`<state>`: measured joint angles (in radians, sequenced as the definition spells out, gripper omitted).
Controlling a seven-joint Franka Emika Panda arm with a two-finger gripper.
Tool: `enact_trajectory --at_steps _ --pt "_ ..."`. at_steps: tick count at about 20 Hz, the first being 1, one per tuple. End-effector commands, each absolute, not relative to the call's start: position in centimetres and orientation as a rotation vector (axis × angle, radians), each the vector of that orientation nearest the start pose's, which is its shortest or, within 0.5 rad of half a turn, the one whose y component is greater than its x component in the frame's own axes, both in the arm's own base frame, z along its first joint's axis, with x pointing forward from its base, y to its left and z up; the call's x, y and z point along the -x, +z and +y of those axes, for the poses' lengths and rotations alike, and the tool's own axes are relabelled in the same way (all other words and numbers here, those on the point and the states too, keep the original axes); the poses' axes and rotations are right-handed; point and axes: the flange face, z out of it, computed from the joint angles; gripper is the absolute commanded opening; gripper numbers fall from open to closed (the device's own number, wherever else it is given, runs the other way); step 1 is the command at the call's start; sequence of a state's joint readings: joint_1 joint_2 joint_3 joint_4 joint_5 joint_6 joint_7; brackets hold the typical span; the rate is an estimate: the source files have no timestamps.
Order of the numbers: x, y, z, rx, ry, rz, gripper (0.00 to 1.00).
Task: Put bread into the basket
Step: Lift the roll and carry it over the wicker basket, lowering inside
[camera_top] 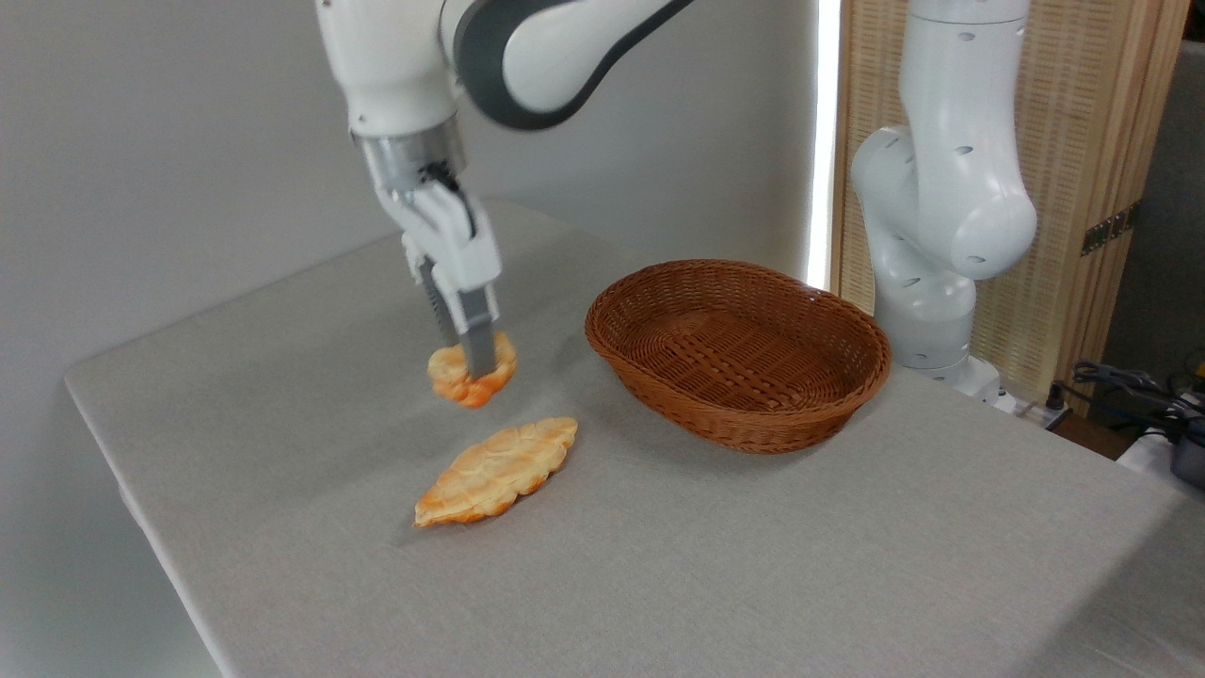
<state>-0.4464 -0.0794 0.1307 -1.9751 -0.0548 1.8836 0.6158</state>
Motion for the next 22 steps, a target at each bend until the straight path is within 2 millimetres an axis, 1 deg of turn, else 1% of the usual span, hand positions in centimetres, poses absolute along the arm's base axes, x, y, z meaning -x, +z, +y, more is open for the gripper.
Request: enact_trajectory --at_steps 1,3,5,6,9,12,13,14,16,17,18,22 --pt "-48.5 53.3 -15.3 2.932 0.027 1.347 0.45" --pt "-46.8 54.7 -14.7 2.949 0.072 1.333 0.46" --pt "-44.9 55.3 -14.1 2.956 0.117 1.341 0.48" --pt "-43.8 55.3 -13.8 2.958 0.137 1.349 0.48" --pt "-41.1 54.4 -13.0 2.97 0.238 1.344 0.48" --pt "-39.0 51.9 -12.6 2.966 0.383 1.355 0.52" --pt "-38.6 51.0 -12.5 2.965 0.419 1.353 0.55" --pt "-38.2 50.3 -12.4 2.963 0.456 1.353 0.62" --pt "-37.5 48.7 -12.4 2.963 0.528 1.34 0.89" --pt "-37.3 48.1 -12.6 2.965 0.552 1.32 0.96" --pt "-37.3 47.5 -12.8 2.959 0.575 1.318 1.0" --pt "-37.4 46.5 -13.4 2.941 0.615 1.336 1.0"
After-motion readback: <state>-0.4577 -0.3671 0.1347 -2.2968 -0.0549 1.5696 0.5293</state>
